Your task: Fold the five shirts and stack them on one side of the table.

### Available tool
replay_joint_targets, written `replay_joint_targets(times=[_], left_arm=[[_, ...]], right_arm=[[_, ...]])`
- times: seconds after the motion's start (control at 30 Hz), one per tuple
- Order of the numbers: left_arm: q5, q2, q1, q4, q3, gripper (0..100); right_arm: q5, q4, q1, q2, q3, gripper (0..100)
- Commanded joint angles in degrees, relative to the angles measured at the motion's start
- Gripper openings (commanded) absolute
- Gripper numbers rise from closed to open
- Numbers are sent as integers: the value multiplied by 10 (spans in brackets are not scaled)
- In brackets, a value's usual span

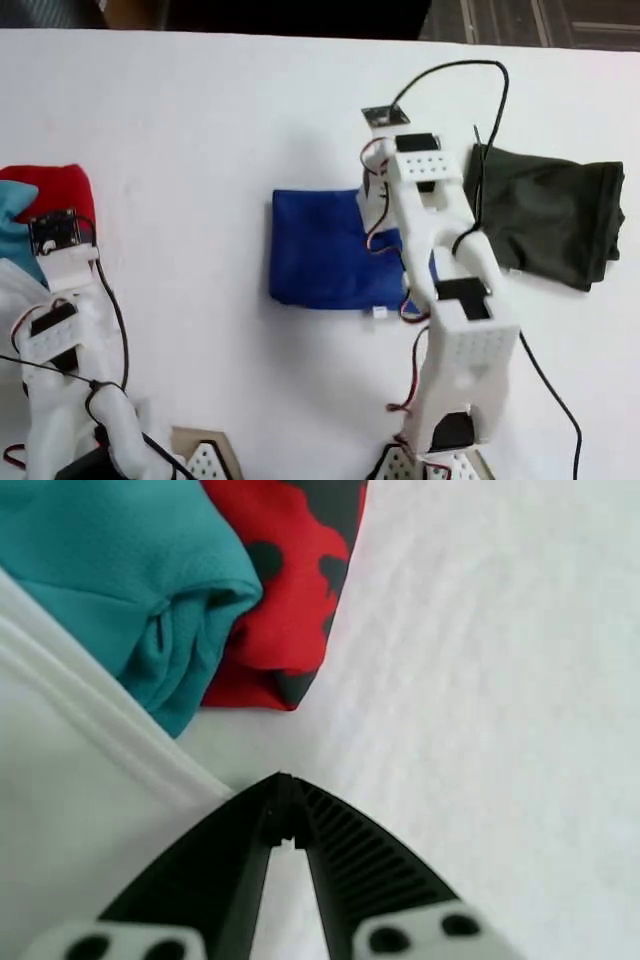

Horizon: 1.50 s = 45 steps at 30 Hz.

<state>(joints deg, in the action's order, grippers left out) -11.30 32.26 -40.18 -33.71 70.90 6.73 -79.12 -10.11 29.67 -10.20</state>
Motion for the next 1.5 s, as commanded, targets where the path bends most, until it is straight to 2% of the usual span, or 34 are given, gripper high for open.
replay_joint_targets(times=[0.0,0.37,0.43,0.53,0.6,0.7,0.83,0.93,1.17,1.47], left_arm=[[7,17,2,9,-2,26],[7,17,2,9,-2,26],[7,17,2,9,-2,26],[7,17,2,9,-2,26],[7,17,2,9,-2,26],[7,17,2,9,-2,26],[7,17,2,9,-3,26],[7,17,1,9,-3,26],[7,17,0,9,-3,26],[7,17,2,9,-3,26]], right_arm=[[-4,-17,16,44,-55,314],[-1,-85,19,165,-132,307],[2,-94,18,170,-142,233],[2,-91,20,171,-144,0],[2,-95,20,172,-146,46],[4,-101,20,169,-147,24],[50,-113,28,152,-146,22],[68,-111,63,91,-146,22],[177,-137,114,-15,-142,22],[245,-137,148,-95,-147,21]])
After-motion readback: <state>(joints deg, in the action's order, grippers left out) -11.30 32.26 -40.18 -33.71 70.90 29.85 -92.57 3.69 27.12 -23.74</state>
